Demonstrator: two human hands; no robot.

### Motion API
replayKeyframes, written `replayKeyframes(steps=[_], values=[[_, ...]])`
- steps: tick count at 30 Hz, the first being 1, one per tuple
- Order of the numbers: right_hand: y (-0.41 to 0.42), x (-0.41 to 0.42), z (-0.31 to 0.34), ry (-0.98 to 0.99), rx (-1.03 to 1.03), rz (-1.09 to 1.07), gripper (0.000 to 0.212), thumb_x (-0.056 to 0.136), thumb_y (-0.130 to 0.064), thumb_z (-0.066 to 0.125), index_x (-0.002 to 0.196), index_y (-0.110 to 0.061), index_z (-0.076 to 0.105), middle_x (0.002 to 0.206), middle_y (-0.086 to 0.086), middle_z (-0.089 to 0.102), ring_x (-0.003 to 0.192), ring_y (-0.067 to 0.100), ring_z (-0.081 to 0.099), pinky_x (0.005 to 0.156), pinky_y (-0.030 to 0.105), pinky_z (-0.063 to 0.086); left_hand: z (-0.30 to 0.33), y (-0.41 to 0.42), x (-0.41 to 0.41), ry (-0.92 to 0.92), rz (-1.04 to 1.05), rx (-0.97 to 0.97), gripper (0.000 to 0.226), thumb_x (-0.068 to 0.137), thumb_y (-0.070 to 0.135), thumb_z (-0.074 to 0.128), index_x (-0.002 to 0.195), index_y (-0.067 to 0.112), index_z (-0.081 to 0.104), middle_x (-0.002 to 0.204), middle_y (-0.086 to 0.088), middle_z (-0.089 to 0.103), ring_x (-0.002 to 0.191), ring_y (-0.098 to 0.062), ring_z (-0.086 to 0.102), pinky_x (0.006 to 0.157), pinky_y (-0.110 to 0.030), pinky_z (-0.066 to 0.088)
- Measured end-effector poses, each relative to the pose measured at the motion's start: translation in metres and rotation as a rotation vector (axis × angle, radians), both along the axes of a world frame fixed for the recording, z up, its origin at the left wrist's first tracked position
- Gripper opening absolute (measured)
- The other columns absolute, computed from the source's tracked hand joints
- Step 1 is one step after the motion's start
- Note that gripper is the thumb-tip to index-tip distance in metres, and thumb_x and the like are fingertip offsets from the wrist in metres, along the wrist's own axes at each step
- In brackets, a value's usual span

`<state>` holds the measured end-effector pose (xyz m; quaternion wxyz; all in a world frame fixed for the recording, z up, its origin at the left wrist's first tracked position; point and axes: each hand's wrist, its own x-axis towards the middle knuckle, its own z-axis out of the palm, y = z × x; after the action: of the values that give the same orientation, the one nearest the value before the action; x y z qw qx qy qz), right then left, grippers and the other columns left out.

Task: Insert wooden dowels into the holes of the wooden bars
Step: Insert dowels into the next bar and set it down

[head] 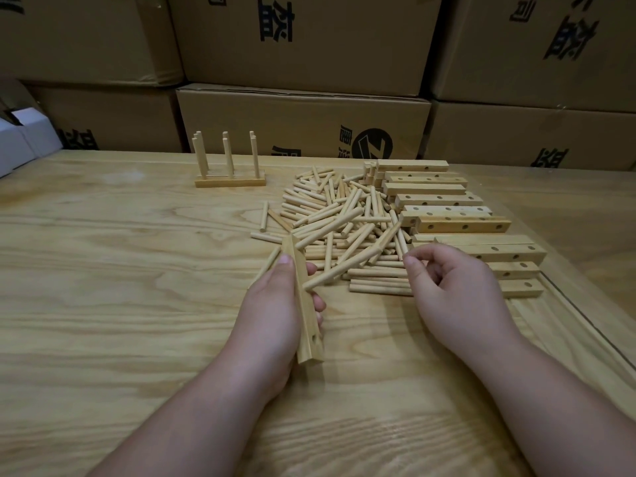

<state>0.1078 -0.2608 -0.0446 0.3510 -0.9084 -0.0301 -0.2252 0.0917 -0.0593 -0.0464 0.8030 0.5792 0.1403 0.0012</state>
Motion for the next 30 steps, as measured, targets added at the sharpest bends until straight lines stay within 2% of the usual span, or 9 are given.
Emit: replayKeyframes(steps=[5, 8, 9, 12, 14, 17, 20, 27, 30], values=[[0.003, 0.005, -0.006, 0.140, -0.166, -0.035, 0.019, 0.095, -0.035, 0.057, 0.109, -0.040, 0.068, 0.066, -0.040, 0.055, 0.066, -0.006, 0.056, 0.049, 0.024, 0.035, 0.000, 0.000, 0.000, 0.006, -0.010, -0.010, 0.046, 0.107, 0.046, 0.039, 0.096, 0.016, 0.072, 0.052, -0.003, 0.057, 0.039, -0.013, 0.049, 0.040, -0.024, 0.043], [0.005, 0.008, -0.008, 0.172, -0.223, -0.055, 0.027, 0.095, -0.038, 0.055, 0.119, -0.043, 0.066, 0.055, -0.017, 0.057, 0.057, 0.002, 0.055, 0.052, 0.025, 0.039, 0.002, -0.001, -0.001, 0.004, -0.014, -0.008, 0.046, 0.107, 0.046, 0.038, 0.096, 0.016, 0.072, 0.052, -0.003, 0.057, 0.039, -0.013, 0.049, 0.039, -0.024, 0.043], [0.005, 0.008, -0.008, 0.179, -0.243, -0.058, 0.029, 0.096, -0.038, 0.054, 0.122, -0.043, 0.065, 0.057, -0.017, 0.055, 0.061, 0.003, 0.056, 0.054, 0.025, 0.042, 0.002, -0.001, -0.001, -0.001, -0.016, -0.005, 0.046, 0.107, 0.046, 0.038, 0.095, 0.016, 0.071, 0.052, -0.003, 0.057, 0.039, -0.013, 0.049, 0.040, -0.024, 0.043], [0.006, 0.008, -0.008, 0.200, -0.305, -0.065, 0.031, 0.097, -0.038, 0.050, 0.124, -0.039, 0.066, 0.081, -0.014, 0.067, 0.087, 0.016, 0.065, 0.071, 0.031, 0.052, 0.002, -0.001, -0.002, -0.011, -0.020, 0.002, 0.046, 0.107, 0.045, 0.037, 0.094, 0.016, 0.071, 0.051, -0.003, 0.057, 0.038, -0.013, 0.049, 0.040, -0.023, 0.042], [0.008, 0.008, -0.008, 0.215, -0.343, -0.070, 0.030, 0.097, -0.038, 0.050, 0.122, -0.038, 0.066, 0.089, -0.012, 0.070, 0.093, 0.018, 0.065, 0.075, 0.033, 0.054, 0.002, -0.001, -0.002, -0.009, -0.021, 0.009, 0.046, 0.107, 0.046, 0.037, 0.094, 0.017, 0.071, 0.051, -0.002, 0.057, 0.039, -0.013, 0.049, 0.040, -0.023, 0.043], [0.008, 0.008, -0.007, 0.227, -0.337, -0.072, 0.020, 0.096, -0.038, 0.052, 0.111, -0.039, 0.065, 0.070, -0.018, 0.058, 0.078, 0.013, 0.062, 0.065, 0.032, 0.052, 0.001, -0.001, -0.002, -0.006, -0.025, 0.016, 0.047, 0.106, 0.048, 0.037, 0.094, 0.018, 0.072, 0.052, -0.003, 0.058, 0.039, -0.013, 0.050, 0.040, -0.024, 0.043], [0.008, 0.007, -0.006, 0.226, -0.345, -0.085, 0.009, 0.096, -0.037, 0.053, 0.099, -0.038, 0.061, 0.065, -0.016, 0.056, 0.068, 0.008, 0.056, 0.060, 0.033, 0.051, 0.000, -0.001, -0.001, -0.005, -0.031, 0.016, 0.047, 0.106, 0.049, 0.038, 0.093, 0.019, 0.072, 0.054, -0.003, 0.058, 0.041, -0.014, 0.050, 0.042, -0.025, 0.043], [0.007, 0.003, -0.001, 0.088, -0.234, -0.103, 0.011, 0.097, -0.036, 0.055, 0.100, -0.036, 0.065, 0.063, -0.017, 0.056, 0.063, 0.004, 0.054, 0.053, 0.028, 0.045, -0.001, -0.001, -0.002, -0.020, -0.030, 0.012, 0.047, 0.106, 0.048, 0.038, 0.093, 0.019, 0.072, 0.054, -0.004, 0.058, 0.040, -0.013, 0.050, 0.039, -0.026, 0.043], [0.006, -0.003, 0.004, -0.025, -0.153, -0.083, 0.011, 0.095, -0.033, 0.061, 0.101, -0.033, 0.070, 0.053, -0.018, 0.052, 0.054, 0.003, 0.052, 0.049, 0.023, 0.034, -0.001, -0.001, -0.002, -0.026, -0.025, -0.009, 0.047, 0.106, 0.047, 0.038, 0.092, 0.019, 0.073, 0.054, -0.004, 0.057, 0.040, -0.013, 0.050, 0.039, -0.025, 0.043]])
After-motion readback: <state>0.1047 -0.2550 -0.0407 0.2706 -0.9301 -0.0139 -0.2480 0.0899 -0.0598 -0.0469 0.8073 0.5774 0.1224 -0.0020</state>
